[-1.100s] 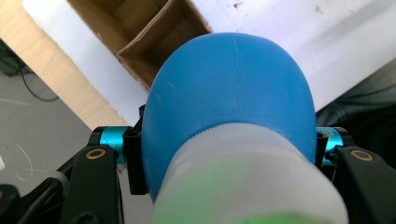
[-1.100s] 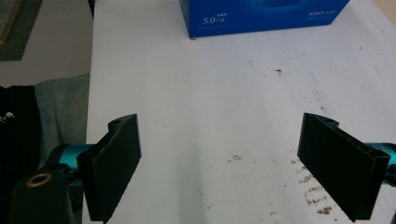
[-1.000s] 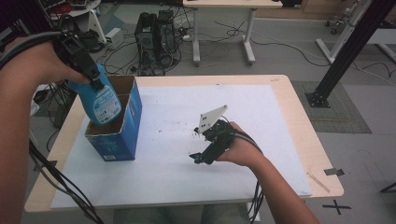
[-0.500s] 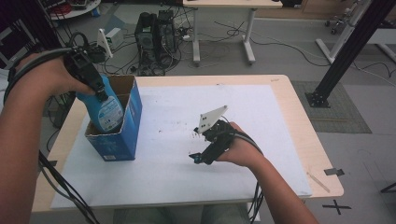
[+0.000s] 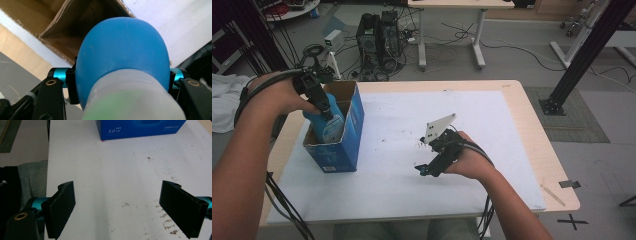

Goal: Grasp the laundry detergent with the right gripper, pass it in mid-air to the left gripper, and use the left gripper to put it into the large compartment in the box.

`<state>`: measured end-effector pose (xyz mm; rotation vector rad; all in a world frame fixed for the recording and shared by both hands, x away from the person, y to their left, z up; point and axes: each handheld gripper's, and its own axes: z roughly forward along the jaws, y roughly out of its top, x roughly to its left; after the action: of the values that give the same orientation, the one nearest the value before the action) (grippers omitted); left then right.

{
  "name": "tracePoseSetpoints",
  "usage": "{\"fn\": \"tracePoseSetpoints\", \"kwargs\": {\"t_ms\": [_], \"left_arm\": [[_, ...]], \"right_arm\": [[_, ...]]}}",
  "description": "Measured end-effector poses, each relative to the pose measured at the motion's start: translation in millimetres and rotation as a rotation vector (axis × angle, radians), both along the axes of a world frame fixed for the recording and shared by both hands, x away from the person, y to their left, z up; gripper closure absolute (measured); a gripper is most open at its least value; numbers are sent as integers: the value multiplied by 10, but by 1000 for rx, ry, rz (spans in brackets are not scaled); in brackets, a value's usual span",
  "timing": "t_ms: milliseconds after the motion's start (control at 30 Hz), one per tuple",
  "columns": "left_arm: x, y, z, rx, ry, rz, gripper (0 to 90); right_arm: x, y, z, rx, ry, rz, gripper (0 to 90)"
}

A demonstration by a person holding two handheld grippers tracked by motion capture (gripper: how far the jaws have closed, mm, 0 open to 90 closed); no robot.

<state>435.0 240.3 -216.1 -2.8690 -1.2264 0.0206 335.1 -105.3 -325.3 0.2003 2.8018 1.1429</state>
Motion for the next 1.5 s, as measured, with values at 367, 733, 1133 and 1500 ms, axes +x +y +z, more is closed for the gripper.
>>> {"fn": "tracePoseSetpoints", "kwargs": {"t_ms": [367,733,1133,1500], "left_arm": [[103,-36,-385,30,46,-88,384],[118,-2,-611,26,37,-100,384],[135,7,-721,26,32,-118,384],[144,28,-728,23,52,-92,362]], "right_arm": [[2,-23,-8,0,-6,0,126],[3,-17,-20,-8,-4,5,126],[12,-4,-31,-20,7,-5,126],[17,-3,-47,-15,3,-9,126]]}}
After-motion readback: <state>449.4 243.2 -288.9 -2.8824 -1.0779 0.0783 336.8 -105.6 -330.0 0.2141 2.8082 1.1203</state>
